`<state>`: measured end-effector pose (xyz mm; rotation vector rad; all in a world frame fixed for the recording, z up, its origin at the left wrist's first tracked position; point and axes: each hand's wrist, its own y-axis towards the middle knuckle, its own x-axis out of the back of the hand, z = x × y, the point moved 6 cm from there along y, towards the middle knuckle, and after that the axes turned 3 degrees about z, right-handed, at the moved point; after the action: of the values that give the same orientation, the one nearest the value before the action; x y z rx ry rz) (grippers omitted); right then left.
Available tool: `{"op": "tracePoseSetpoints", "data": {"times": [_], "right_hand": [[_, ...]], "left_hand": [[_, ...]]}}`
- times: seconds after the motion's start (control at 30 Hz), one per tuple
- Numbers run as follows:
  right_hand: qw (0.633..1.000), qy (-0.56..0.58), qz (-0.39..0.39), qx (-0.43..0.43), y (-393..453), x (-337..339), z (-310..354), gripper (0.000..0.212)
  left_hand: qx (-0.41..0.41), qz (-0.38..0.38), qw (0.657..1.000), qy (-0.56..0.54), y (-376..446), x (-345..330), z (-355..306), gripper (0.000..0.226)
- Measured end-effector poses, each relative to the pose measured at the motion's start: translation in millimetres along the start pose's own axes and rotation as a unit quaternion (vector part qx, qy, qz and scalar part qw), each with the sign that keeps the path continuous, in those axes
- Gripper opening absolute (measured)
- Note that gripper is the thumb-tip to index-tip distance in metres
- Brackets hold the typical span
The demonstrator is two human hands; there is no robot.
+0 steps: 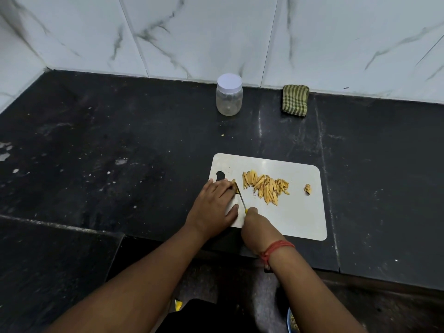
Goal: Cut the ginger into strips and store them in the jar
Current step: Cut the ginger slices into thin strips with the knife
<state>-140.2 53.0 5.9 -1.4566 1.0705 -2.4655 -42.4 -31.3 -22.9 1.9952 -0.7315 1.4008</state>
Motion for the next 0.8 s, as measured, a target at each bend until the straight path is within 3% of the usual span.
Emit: {"op": "tracePoseSetpoints", "data": {"times": [0.13, 0.23, 0.53, 0.8], "right_hand": [[1.0, 0.015, 0.019, 0.016, -15, -17, -11, 0.038], [0.999, 0.034, 0.005, 0.031, -25, -15, -17, 0.026], [0.997, 0.067, -0.017, 0.029, -25, -2, -18, 0.02], [0.996, 0.081, -0.035, 0.029, -8, 13, -10, 0.029]], "left_hand": [[-0.002, -0.01, 1.0, -0.012, 0, 1, -1, 0.047], [-0.003, -0.019, 1.0, -0.016, 0, 3, -1, 0.045], [0.0, -0.011, 1.0, -0.019, 0, 1, 0, 0.045], [-0.001, -0.011, 1.0, -0.023, 0, 1, 0, 0.045]]}}
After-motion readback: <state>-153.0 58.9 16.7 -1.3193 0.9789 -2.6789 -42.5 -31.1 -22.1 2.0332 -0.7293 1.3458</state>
